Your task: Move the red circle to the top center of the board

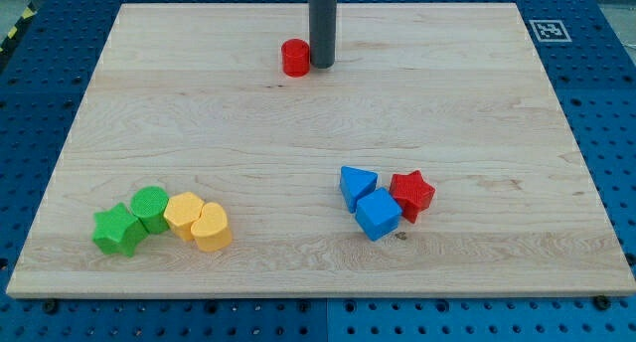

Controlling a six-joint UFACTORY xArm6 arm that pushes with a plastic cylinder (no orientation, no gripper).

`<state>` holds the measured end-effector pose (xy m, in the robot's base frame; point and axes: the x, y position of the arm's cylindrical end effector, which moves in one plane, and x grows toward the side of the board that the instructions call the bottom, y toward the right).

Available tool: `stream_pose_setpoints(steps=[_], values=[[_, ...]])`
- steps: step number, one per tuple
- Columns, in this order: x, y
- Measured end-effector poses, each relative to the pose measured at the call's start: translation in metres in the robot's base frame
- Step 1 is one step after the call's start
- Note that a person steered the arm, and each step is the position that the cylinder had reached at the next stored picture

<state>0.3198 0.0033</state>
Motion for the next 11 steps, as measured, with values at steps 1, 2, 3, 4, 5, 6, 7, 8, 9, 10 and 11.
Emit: stream_pose_setpoints(steps=[1,2,3,4,5,6,7,8,9,10,11], values=[[0.022,0.010],[0.041,0.003],[0.020,-0.047],[-0.001,-0.068],[-0.021,-0.066],[-0.032,-0.048],[-0.043,-0.028],[-0.045,-0.026],[-0.035,-0.027],[0.037,-0.028],[0.115,-0.036]])
